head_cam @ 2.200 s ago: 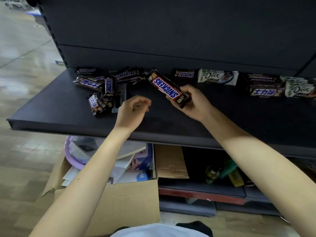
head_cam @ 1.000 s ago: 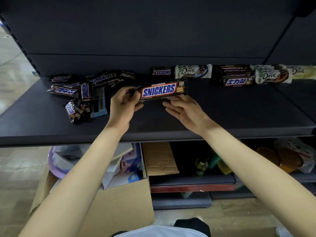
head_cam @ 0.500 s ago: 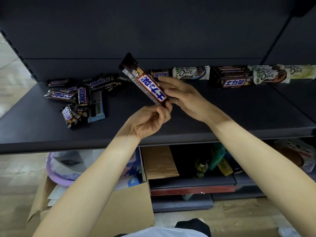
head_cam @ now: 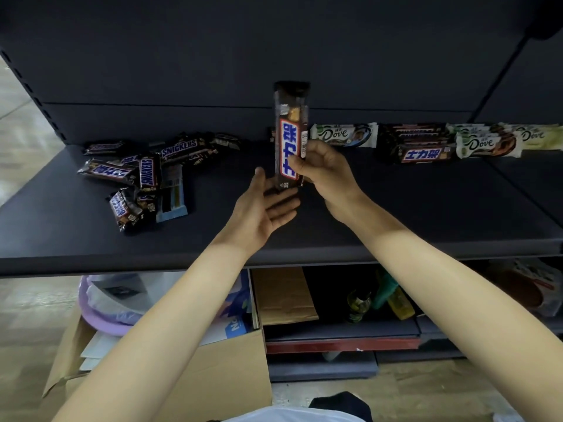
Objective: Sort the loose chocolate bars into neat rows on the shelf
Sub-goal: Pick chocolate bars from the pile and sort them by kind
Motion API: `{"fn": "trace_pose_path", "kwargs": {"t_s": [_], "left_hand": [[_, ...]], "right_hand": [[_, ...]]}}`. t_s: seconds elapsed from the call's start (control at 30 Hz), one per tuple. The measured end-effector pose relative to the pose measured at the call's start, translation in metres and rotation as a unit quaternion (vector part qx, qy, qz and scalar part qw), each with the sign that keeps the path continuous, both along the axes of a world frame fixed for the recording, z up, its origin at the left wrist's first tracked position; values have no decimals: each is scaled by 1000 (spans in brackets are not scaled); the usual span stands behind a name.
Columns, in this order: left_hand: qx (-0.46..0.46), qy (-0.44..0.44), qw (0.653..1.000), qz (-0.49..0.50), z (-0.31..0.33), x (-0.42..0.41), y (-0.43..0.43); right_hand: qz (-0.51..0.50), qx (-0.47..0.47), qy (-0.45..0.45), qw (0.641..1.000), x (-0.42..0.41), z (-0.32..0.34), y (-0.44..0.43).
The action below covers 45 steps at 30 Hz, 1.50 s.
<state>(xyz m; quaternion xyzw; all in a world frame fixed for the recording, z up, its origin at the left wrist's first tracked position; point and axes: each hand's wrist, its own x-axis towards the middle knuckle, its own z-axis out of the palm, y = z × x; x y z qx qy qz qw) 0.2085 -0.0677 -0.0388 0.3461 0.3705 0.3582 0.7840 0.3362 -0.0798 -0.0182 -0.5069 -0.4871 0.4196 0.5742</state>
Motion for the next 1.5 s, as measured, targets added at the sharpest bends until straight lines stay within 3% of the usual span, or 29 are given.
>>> {"fn": "trace_pose_path", "kwargs": {"t_s": [0.1, 0.23, 0.5, 0.73, 0.8, 0.9, 0.93, 0.97, 1.0, 1.1, 1.13, 1.17, 1.2, 1.3, 1.37, 1.43, 1.5], "left_hand": [[141, 88, 986, 25, -2, 2, -2], [208, 118, 967, 84, -2, 5, -1], [246, 132, 958, 69, -1, 15, 8], [268, 174, 947, 40, 0, 19, 14], [341, 219, 912, 60, -3, 19, 12], [578, 309, 749, 98, -9, 21, 6], [627, 307, 710, 95, -12, 22, 5], [640, 303, 699, 96, -13, 24, 3], [626, 295, 714, 106, -13, 25, 3], [445, 223, 856, 137, -6, 23, 6], [425, 214, 867, 149, -6, 21, 8], [458, 233, 842, 166, -7, 19, 10], [524, 256, 791, 184, -7, 15, 10], [767, 262, 555, 189, -18, 8, 14], [842, 252, 445, 172, -24, 5, 11], [867, 240, 406, 158, -26, 5, 6], [875, 228, 401, 148, -27, 7, 1]], "right_hand": [[-30, -25, 54, 998, -3, -4, 1], [-30, -48, 77, 995, 0, -8, -2], [-6, -153, 51, 987, 28, -7, -20], [-24, -178, 49, 983, 52, -3, -35], [-16, -173, 99, 980, 56, -4, -38], [6, -161, 208, 965, 55, -1, -39], [7, -160, 221, 962, 54, -1, -38], [5, -162, 213, 964, 53, -1, -38], [2, -164, 188, 968, 54, -2, -37], [-29, -160, 90, 983, 61, -7, -40], [-51, -153, 78, 984, 65, -8, -41], [-72, -147, 80, 983, 69, -9, -42], [-89, -141, 87, 982, 72, -10, -43], [-111, -135, 103, 979, 76, -13, -43], [-107, -136, 108, 979, 74, -17, -43], [-98, -133, 111, 980, 70, -19, -44], [-93, -124, 116, 981, 67, -21, -44]]}}
